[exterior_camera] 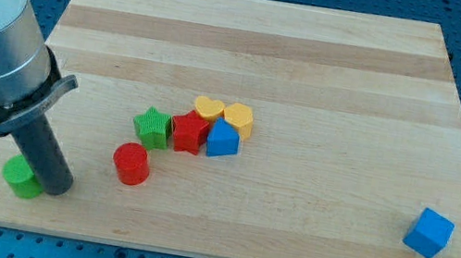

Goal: Move the red circle towards the green circle

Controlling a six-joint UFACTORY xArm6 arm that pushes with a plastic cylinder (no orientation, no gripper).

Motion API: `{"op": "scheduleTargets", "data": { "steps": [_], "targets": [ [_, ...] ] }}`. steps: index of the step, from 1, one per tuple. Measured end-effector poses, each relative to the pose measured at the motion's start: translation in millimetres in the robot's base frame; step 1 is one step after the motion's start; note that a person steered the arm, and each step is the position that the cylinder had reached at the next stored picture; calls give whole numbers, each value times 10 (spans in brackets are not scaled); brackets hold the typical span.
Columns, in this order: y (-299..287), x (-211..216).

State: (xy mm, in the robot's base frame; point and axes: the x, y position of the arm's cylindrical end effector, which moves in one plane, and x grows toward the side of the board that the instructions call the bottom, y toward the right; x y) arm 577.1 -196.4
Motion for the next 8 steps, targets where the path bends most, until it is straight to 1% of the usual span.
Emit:
{"op": "scheduleTargets", "data": {
  "steps": [1,2,3,4,5,6,8],
  "targets": [
    [290,84],
    [1053,238],
    [1460,276],
    [1536,-182],
    [1457,-554],
    [1373,-554],
    [924,-550]
  ]
}}
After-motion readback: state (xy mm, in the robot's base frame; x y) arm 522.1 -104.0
